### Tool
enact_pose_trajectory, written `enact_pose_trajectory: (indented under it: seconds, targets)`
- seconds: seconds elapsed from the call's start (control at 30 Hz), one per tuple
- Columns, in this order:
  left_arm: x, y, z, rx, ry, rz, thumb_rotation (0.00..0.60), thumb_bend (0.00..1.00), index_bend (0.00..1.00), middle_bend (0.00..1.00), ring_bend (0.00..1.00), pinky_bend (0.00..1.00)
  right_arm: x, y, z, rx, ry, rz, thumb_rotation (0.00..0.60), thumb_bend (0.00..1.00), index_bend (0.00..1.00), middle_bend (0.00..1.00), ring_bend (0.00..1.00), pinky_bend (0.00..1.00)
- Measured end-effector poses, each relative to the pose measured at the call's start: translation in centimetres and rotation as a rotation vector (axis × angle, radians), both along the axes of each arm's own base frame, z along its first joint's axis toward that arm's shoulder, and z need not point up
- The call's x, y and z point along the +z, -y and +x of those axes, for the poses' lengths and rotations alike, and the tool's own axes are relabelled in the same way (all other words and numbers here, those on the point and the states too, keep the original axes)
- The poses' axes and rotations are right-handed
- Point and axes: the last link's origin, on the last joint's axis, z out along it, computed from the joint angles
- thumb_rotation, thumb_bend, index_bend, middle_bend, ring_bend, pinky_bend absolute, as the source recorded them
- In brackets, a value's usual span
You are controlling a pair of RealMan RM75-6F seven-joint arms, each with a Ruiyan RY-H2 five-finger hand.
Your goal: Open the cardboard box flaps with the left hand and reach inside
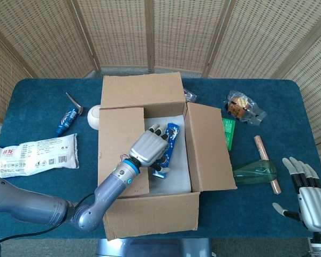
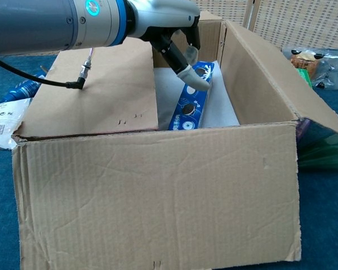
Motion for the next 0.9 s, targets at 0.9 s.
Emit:
enact_pose_trajectory:
  seconds: [0.9]
  targets:
    - [3.6, 0.2, -2.4, -0.029, -0.094, 0.030, 0.341, 0.00, 0.74, 0.32, 0.11, 0.13, 0.1, 0.0, 0.0, 0.000, 0.006, -0.003, 0.600, 0.00, 0.00, 0.00, 0.00, 0.00]
